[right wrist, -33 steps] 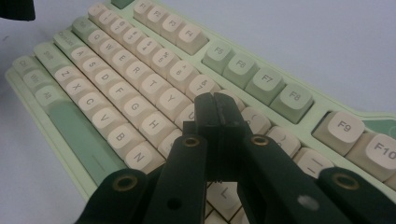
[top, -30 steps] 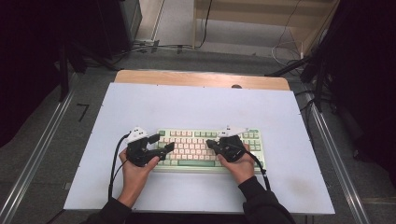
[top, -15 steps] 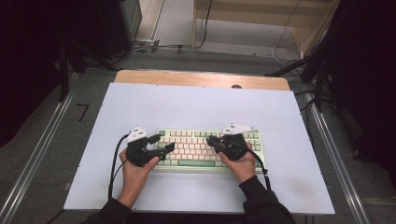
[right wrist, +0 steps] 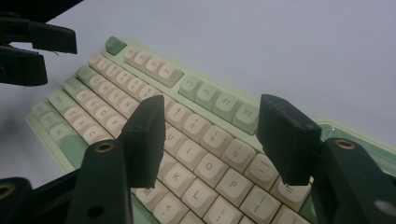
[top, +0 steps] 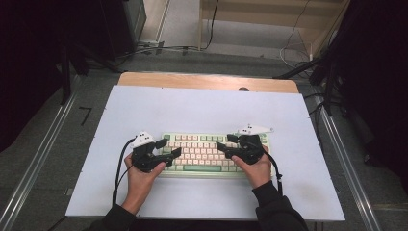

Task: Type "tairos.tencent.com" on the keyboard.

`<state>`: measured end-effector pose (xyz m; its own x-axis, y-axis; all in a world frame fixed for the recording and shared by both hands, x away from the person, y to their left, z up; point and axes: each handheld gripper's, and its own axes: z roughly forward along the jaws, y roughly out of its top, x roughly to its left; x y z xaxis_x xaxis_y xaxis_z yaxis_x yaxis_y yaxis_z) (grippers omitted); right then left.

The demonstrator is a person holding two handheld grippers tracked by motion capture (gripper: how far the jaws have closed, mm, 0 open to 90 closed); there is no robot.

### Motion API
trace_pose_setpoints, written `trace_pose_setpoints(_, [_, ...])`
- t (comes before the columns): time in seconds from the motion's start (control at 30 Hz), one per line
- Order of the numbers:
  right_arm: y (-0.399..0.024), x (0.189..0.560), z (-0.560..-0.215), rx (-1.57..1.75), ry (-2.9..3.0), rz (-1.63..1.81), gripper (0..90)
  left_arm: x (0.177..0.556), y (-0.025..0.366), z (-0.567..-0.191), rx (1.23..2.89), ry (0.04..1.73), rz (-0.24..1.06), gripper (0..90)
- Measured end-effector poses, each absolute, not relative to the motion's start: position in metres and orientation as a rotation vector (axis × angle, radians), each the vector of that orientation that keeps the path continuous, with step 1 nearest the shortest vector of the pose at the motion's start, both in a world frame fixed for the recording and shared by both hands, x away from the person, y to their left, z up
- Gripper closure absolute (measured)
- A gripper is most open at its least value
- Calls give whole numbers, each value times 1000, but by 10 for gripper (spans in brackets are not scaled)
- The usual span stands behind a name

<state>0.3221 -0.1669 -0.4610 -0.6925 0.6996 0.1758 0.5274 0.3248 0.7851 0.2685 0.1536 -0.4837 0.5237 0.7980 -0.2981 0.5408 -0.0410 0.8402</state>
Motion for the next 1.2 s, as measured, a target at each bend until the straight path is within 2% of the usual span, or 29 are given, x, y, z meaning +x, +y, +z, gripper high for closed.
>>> trace_pose_setpoints(0.5, [-167,321,-461,1125,2388,1298,392,269,151,-485,1725,1130,293,282])
trace_pose_setpoints(0.63, [-167,321,-461,1119,2386,1303,394,270,149,-485,1723,1126,294,308])
trace_pose_setpoints(0.67, [-167,320,-461,1116,2386,1303,397,270,148,-485,1724,1122,296,353])
trace_pose_setpoints(0.7, [-167,320,-461,1116,2386,1303,397,270,147,-485,1723,1119,301,353])
trace_pose_setpoints(0.73, [-167,320,-461,1117,2385,1303,398,270,147,-484,1725,1106,306,408])
trace_pose_setpoints(0.77, [-167,320,-461,1117,2385,1302,400,270,145,-484,1724,1092,301,499])
trace_pose_setpoints(0.8, [-167,321,-461,1119,2385,1297,401,271,144,-483,1734,1083,291,719])
trace_pose_setpoints(0.83, [-167,321,-461,1122,2385,1295,401,273,142,-483,1743,1068,264,828])
trace_pose_setpoints(0.87, [-167,321,-461,1121,2386,1293,403,275,141,-484,1750,1052,239,900])
trace_pose_setpoints(0.93, [-166,321,-461,1120,2387,1293,405,278,137,-484,1769,1036,217,900])
trace_pose_setpoints(1.2, [-165,321,-462,1120,2387,1297,418,287,119,-483,1856,992,263,900])
